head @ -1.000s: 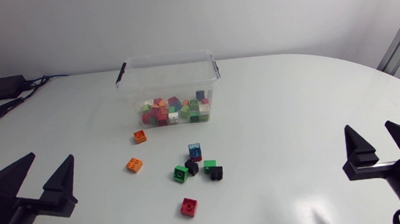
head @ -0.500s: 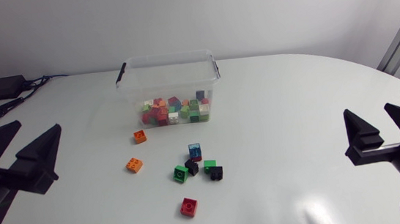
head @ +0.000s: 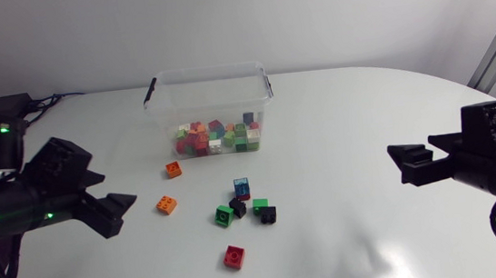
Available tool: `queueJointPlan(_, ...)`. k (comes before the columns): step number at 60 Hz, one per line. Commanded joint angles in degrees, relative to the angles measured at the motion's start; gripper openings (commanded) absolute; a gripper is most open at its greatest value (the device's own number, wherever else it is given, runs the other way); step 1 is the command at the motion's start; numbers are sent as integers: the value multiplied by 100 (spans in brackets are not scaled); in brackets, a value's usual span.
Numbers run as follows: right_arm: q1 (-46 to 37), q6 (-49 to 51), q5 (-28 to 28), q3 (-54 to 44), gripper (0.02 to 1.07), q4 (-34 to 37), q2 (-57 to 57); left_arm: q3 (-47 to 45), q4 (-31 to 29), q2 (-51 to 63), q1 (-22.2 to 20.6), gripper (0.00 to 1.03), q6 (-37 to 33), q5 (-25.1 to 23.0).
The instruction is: Place the duplo bricks in the container
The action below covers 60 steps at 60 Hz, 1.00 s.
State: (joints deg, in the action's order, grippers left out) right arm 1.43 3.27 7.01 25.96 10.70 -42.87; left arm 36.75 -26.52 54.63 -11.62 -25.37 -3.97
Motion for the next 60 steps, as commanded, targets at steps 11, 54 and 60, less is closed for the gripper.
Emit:
queueJointPlan(11, 68, 508, 565, 507, 102, 688, -740, 201, -942, 891, -86, 92, -2139, -8)
queueJointPlan(54, 1571, 2679, 688, 973, 102, 1681, -1751, -485, -2270, 1445, 54, 87, -3774, 221)
queueJointPlan(60, 1711, 2697, 688, 1034, 102, 1707, -1848, -590, -2243, 1533, -34, 87, -3783, 230)
